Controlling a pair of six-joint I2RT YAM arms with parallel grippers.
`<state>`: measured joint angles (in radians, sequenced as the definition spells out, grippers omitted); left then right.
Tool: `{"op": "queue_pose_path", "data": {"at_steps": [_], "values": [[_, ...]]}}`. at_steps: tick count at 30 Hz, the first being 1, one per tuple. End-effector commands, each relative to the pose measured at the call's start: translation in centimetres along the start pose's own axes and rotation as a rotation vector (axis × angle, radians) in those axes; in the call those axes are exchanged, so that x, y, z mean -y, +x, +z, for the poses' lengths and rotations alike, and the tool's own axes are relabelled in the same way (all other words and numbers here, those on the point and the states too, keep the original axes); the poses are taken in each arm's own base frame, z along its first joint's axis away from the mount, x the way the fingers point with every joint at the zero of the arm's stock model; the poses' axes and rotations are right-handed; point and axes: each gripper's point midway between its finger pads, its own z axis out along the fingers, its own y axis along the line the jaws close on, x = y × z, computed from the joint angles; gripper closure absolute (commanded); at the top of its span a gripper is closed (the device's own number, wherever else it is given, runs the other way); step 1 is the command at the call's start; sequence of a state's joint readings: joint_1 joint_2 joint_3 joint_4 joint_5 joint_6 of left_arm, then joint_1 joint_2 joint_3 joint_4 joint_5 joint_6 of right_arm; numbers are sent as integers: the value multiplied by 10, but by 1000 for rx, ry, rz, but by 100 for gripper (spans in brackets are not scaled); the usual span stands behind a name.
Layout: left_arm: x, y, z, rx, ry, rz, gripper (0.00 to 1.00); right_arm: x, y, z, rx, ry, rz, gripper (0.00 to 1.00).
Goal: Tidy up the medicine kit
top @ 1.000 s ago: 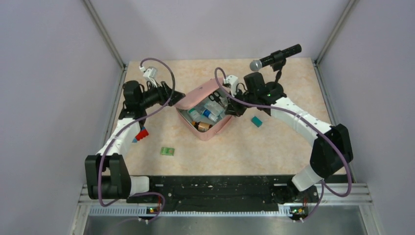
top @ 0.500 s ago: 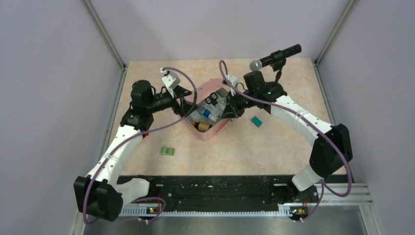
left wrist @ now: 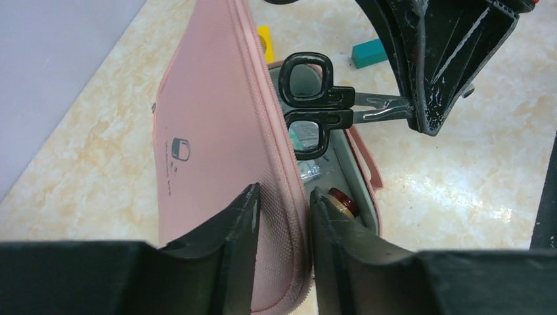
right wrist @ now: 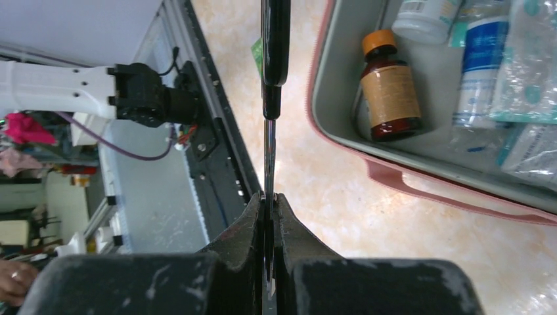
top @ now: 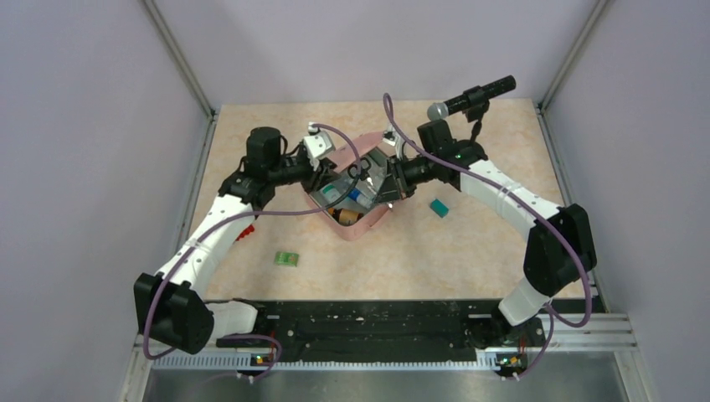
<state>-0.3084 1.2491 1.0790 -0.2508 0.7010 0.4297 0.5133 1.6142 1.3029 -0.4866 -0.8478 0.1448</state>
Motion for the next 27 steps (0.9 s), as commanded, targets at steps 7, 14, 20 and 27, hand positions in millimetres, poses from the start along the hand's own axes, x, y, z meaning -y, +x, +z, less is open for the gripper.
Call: {"op": "queue_pose_path", "data": {"at_steps": [7, 14, 20, 27], "values": [[1, -11, 9, 0, 56, 59, 95, -19, -13, 11, -7, -241, 236, 100], [6, -12, 8, 39, 34, 41, 100, 0, -24, 12, 13, -268, 387, 100], [21, -12, 9, 52, 50, -12, 87, 6, -32, 7, 34, -275, 453, 100], [24, -6, 12, 31, -35, -23, 94, 31, -45, 17, 75, -157, 697, 100]]}}
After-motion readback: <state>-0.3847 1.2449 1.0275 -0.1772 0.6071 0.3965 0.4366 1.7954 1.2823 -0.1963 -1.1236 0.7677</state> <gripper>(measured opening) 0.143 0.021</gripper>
